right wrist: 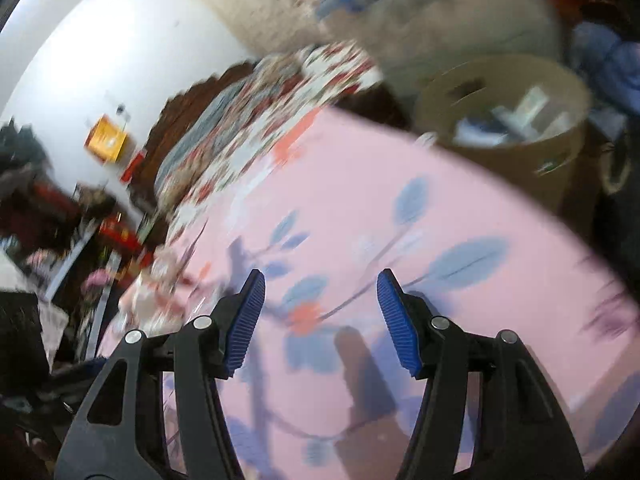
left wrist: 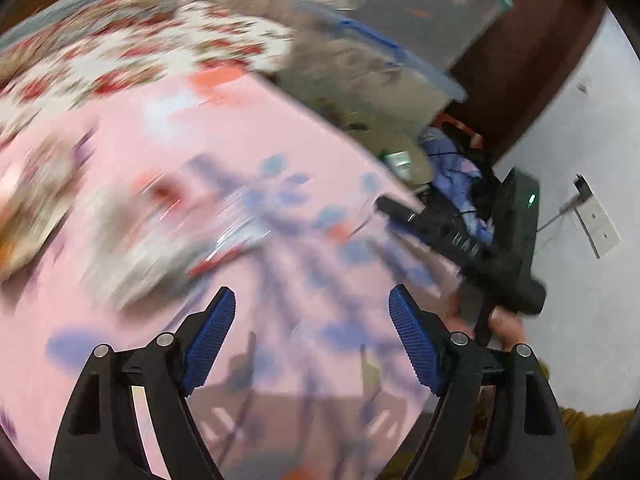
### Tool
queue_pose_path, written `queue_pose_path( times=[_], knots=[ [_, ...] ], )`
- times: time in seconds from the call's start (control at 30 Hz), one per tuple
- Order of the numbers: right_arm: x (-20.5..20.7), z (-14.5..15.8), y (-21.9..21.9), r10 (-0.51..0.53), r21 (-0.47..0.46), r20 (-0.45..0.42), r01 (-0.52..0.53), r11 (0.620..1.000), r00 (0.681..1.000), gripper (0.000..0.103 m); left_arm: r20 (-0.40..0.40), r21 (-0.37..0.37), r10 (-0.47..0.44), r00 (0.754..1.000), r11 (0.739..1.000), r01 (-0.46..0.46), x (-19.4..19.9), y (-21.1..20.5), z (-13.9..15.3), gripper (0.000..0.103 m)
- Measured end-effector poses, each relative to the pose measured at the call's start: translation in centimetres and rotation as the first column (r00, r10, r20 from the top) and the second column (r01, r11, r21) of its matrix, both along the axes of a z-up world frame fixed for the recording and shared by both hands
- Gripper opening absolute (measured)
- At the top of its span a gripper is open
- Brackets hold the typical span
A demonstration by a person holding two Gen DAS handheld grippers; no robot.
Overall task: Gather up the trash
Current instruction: 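Move both grippers back over the bed toward the white bag and red packet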
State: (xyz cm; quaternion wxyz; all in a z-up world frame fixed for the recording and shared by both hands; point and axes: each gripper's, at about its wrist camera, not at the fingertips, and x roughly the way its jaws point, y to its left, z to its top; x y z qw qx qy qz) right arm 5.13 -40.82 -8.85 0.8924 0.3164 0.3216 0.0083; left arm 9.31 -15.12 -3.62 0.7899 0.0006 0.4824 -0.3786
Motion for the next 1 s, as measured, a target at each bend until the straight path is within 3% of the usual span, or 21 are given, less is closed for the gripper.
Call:
queue_pose_path(
  times=[0.1, 0.27, 0.4, 0.5, 0.57, 0.63, 0.7, 0.73, 0.8, 1.0],
  knots=[
    [1.3, 0.2, 3.3, 0.069, -0.016, -0.009, -0.069, 0.997, 0.998, 0.061, -0.040, 0.013, 0.115, 0.993, 0.993, -0.115, -0.4, 6.0, -1.7, 0.075],
    [5.1, 0.7, 8.1, 0.153, -0.071, -0.024, -0.155, 0.985, 0.988, 0.053, -0.073, 0.009, 0.309, 0.948, 0.951, -0.309, -0.5, 14.3, -3.3, 0.075],
    [9.0, 1.6, 12.5, 0.239, -0.132, -0.032, -0.241, 0.961, 0.970, 0.039, -0.090, -0.031, 0.371, 0.924, 0.927, -0.375, -1.0, 17.6, -3.3, 0.075],
    [10.9, 1.6, 16.5, 0.334, -0.149, -0.072, -0.341, 0.928, 0.940, 0.039, -0.080, -0.060, 0.391, 0.917, 0.917, -0.395, -1.3, 18.8, -2.5, 0.075],
    [10.9, 1.0, 20.1, 0.457, -0.112, -0.096, -0.466, 0.877, 0.884, 0.039, -0.066, -0.085, 0.404, 0.912, 0.909, -0.408, -1.6, 19.9, -1.9, 0.075],
    [8.7, 0.4, 24.7, 0.642, -0.038, -0.100, -0.648, 0.761, 0.760, 0.039, -0.058, -0.103, 0.421, 0.905, 0.899, -0.425, -1.6, 20.7, -1.4, 0.077],
    [5.6, 0.3, 27.2, 0.729, -0.005, -0.073, -0.731, 0.682, 0.680, 0.040, -0.056, -0.115, 0.440, 0.896, 0.889, -0.443, -1.5, 21.6, -1.1, 0.078],
    [4.4, 0.2, 27.6, 0.741, -0.008, -0.063, -0.743, 0.670, 0.669, 0.040, -0.056, -0.115, 0.444, 0.895, 0.887, -0.447, -1.5, 21.9, -1.1, 0.078],
    [2.3, -0.2, 27.6, 0.735, -0.024, -0.057, -0.737, 0.675, 0.675, 0.040, -0.056, -0.115, 0.449, 0.892, 0.885, -0.452, -1.4, 22.3, -1.1, 0.078],
    [-0.1, -0.5, 23.0, 0.602, -0.024, -0.027, -0.603, 0.797, 0.798, 0.041, -0.089, -0.111, 0.435, 0.896, 0.889, -0.443, -0.8, 22.3, -2.5, 0.078]
  ],
)
